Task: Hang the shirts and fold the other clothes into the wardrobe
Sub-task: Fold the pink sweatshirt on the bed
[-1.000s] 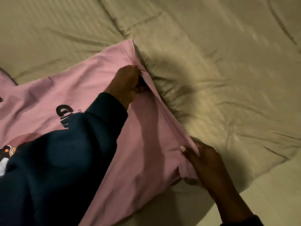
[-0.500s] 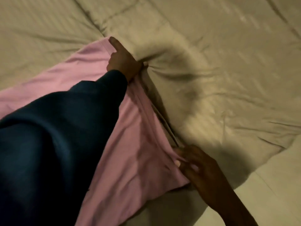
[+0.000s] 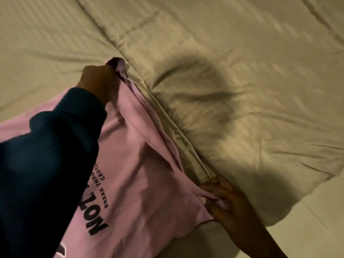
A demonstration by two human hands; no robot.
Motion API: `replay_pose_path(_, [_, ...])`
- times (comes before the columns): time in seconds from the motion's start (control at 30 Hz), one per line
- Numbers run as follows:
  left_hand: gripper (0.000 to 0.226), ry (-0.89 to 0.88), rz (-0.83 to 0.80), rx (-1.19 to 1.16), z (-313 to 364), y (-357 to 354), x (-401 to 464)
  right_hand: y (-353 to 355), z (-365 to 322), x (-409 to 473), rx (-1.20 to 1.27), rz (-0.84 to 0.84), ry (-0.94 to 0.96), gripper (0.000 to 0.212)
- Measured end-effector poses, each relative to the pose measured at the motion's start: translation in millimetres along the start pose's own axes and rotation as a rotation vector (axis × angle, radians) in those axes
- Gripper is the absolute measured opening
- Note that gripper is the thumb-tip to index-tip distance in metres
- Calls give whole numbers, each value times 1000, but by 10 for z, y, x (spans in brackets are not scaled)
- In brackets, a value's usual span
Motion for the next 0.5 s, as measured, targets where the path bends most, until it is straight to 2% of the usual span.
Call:
replay_pose_path(0.03, [57, -73, -27, 92, 59, 17, -25, 53, 9, -5, 8, 25, 6, 50])
replay_pose_path(0.1, [75, -315, 117, 281, 180, 107, -65, 121, 55, -12, -13, 57, 10, 54])
replay_pose_path(0.13, [75, -406, 165, 296, 227, 95, -112, 148, 90, -13, -22, 80, 14, 56])
replay_pose_path(0.23, [48, -783, 245, 560, 346, -136, -301, 176, 138, 9, -39, 128, 21, 50])
replay_pose_path(0.3, [35, -913, 275, 723, 416, -234, -401, 203, 156, 33, -98, 165, 38, 53])
replay_pose_path(0.37, [30, -856, 286, 742, 474, -229, -384, 247, 172, 39, -151, 217, 33, 60])
replay_pose_path(0.43, [34, -722, 257, 716, 501, -219, -279, 298, 118, 15, -261, 289, 77, 46])
replay_pose_path(0.5, [49, -479, 166, 510, 434, -182, -65, 346, -58, -40, -523, 419, 210, 31])
Point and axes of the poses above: each hand's wrist, its own x-axis towards the middle knuckle, its own y-axis out of the back of the hand, z = x × y, the point moved 8 cm from there along x, towards the middle knuckle, and after that the axes turned 6 degrees about z, right-handed, at the moved point
